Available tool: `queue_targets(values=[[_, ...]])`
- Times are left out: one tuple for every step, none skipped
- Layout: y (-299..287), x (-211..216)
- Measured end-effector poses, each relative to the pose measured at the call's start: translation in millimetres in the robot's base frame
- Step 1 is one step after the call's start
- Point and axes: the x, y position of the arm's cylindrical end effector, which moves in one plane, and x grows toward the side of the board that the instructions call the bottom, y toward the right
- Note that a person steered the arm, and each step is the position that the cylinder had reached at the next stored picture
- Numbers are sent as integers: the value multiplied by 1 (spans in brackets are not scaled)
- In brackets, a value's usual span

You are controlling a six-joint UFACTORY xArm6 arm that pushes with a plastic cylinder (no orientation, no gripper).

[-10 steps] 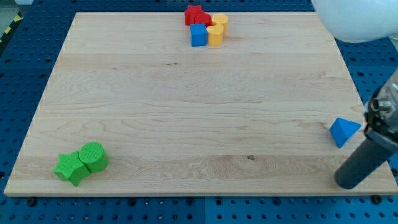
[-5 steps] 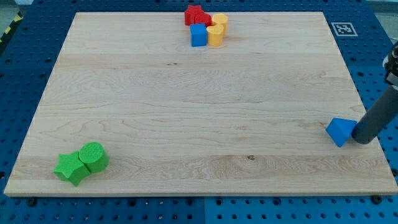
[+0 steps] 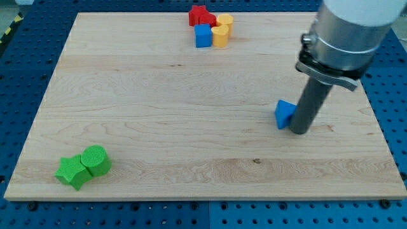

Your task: Slide the blue triangle to the group of blocks

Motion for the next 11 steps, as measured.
queue_targets(values=[[-27,-24],[-54,-52],[-79,-81],[-99,-114],[-101,-126],[-99,-123],[-79,-100],[-39,-72],[-1,-72],[2,-73],[-2,-84]])
